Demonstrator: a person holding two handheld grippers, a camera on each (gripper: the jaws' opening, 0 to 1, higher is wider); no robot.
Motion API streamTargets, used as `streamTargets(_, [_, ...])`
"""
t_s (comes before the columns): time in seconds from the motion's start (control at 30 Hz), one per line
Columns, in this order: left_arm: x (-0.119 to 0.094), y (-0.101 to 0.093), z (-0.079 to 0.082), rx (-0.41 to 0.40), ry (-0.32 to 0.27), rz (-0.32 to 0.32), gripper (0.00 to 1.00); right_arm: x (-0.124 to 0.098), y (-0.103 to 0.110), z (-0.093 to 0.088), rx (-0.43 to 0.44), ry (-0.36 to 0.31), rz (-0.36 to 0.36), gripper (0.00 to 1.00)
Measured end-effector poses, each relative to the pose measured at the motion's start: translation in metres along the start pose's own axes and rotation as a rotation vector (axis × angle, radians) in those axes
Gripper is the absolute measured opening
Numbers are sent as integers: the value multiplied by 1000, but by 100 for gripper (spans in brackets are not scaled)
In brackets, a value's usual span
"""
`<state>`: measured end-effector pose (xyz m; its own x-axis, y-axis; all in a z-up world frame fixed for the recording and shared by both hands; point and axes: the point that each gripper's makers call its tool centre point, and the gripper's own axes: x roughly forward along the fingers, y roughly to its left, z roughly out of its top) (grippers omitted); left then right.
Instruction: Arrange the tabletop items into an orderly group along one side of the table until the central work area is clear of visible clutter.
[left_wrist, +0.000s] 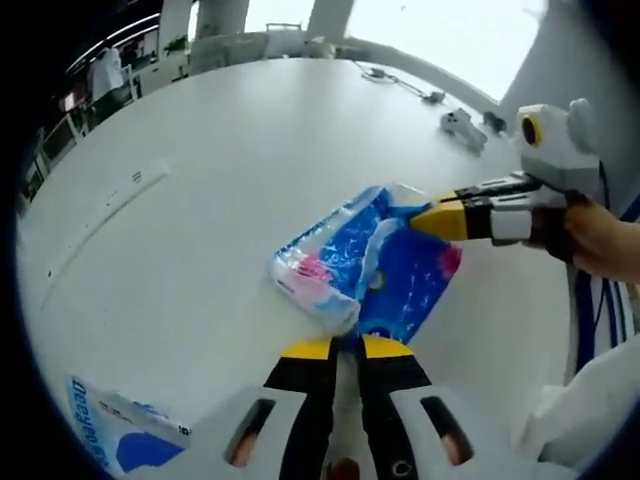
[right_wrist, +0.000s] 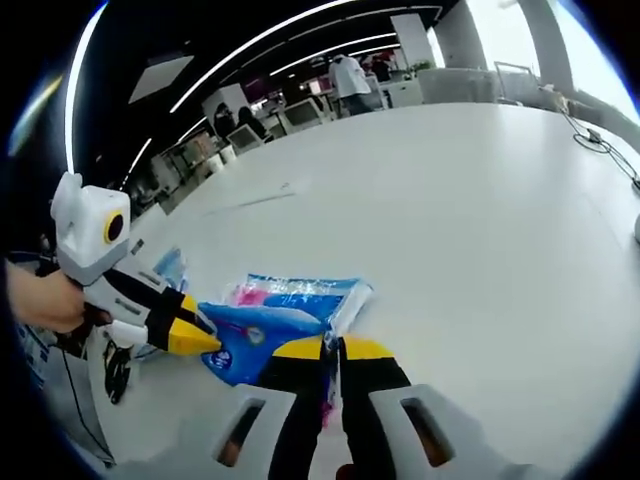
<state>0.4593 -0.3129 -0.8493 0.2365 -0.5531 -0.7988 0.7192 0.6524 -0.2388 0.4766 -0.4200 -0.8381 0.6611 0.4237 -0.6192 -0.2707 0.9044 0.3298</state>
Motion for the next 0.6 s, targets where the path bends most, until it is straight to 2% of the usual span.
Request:
streamTargets(0.5, [0,1,1,-20,-9,20,4,1,-1,-5,-34,29,-10,3])
streamTargets(0.6, [-3,4,3,-32,-21,60,4,-1,0,-6,-56,31,-8,5])
